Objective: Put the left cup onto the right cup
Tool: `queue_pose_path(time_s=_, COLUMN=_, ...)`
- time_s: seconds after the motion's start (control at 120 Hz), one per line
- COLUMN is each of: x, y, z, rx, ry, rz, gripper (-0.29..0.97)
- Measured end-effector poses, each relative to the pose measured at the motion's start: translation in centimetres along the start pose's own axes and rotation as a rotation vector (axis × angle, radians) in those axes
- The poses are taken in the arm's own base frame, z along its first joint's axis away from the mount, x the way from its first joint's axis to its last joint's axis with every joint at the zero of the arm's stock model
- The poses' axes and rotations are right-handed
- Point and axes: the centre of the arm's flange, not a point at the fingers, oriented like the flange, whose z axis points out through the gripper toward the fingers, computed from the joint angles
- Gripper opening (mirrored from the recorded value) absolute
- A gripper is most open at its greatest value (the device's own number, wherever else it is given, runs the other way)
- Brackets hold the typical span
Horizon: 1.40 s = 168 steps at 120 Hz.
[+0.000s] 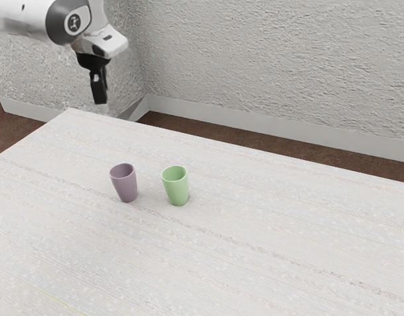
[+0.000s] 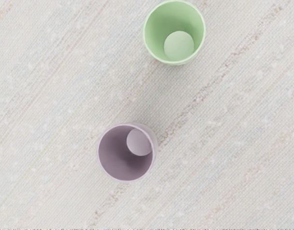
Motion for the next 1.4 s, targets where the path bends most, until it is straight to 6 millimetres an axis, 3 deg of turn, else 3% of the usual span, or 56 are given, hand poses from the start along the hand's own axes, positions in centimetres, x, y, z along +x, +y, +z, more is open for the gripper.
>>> queue_pose_path(time_s=0.208, x=0.0, y=0.5, z=0.9, rx=-0.034, ry=-0.012, rz=0.004, gripper=0.68)
queue_pose_path(time_s=0.492, x=-0.1, y=-1.8, z=7.3, rx=-0.059, ry=-0.059, rz=0.011, gripper=0.68)
queue_pose_path(time_s=0.967, x=1.9, y=-3.8, z=14.0, rx=-0.058, ry=-0.070, rz=0.106, gripper=0.68)
queue_pose_path(time_s=1.4, x=3.1, y=-4.4, z=19.5, rx=-0.067, ry=-0.071, rz=0.167, gripper=0.68)
